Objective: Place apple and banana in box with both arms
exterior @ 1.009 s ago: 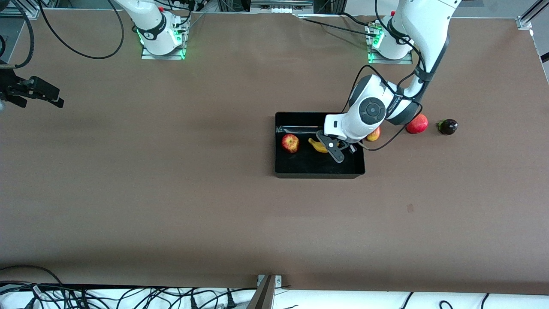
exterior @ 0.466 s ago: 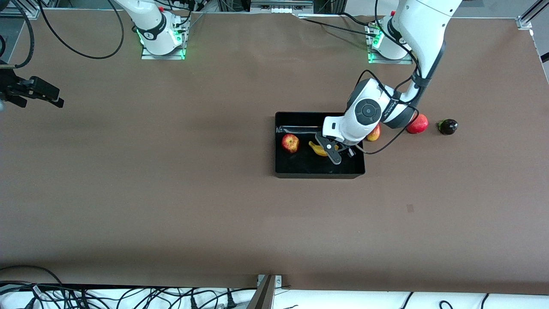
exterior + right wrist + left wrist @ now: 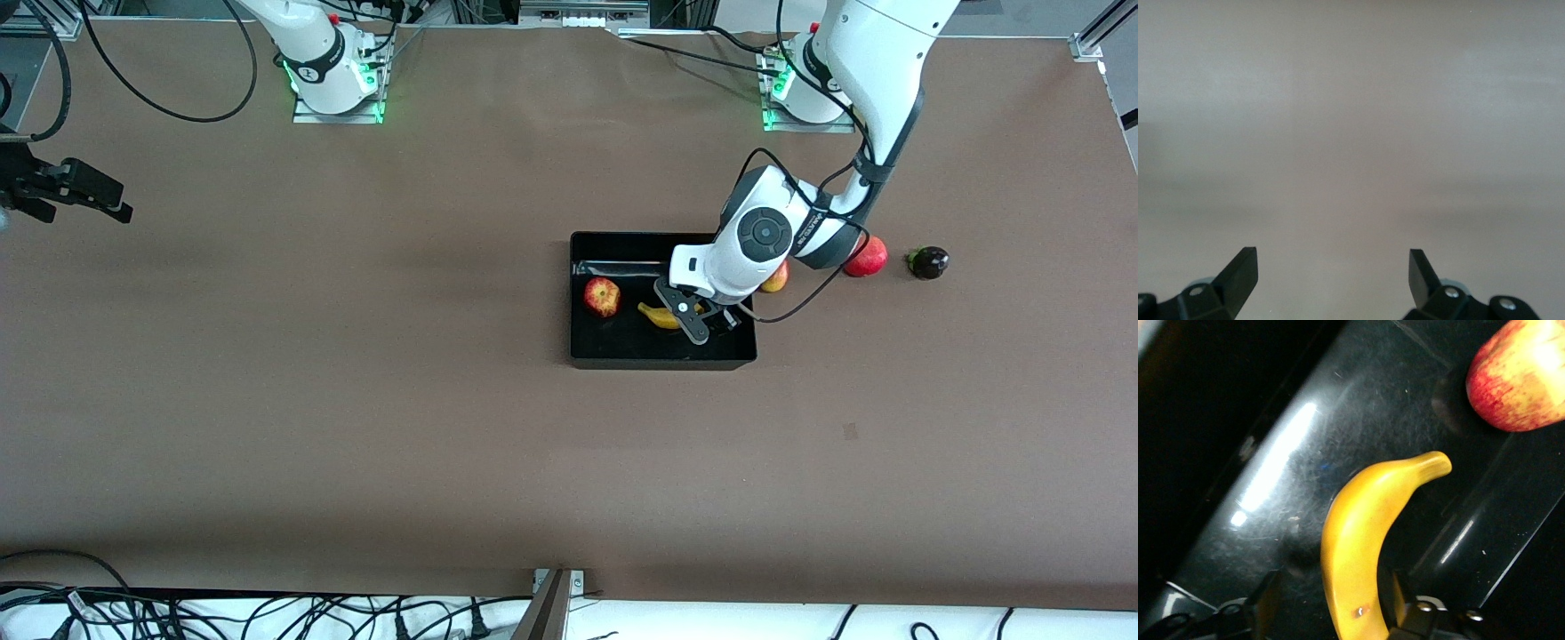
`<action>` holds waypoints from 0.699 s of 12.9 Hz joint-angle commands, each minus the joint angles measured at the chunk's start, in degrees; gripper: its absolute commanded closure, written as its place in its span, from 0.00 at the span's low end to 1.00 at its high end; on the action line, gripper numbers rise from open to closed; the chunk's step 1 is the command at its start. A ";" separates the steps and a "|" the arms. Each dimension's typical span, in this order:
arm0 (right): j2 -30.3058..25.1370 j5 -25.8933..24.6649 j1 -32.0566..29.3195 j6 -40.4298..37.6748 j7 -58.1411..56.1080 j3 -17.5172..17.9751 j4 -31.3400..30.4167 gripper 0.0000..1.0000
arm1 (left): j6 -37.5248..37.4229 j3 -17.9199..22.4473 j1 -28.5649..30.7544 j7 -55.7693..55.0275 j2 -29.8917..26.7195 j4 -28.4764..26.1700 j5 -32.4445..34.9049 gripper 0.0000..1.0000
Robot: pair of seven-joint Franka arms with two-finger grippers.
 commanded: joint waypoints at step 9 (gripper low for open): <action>-0.43 0.24 -0.68 -0.36 0.56 0.64 -0.25 0.00 | -28.32 0.14 13.85 -2.82 -24.49 7.46 0.50 0.00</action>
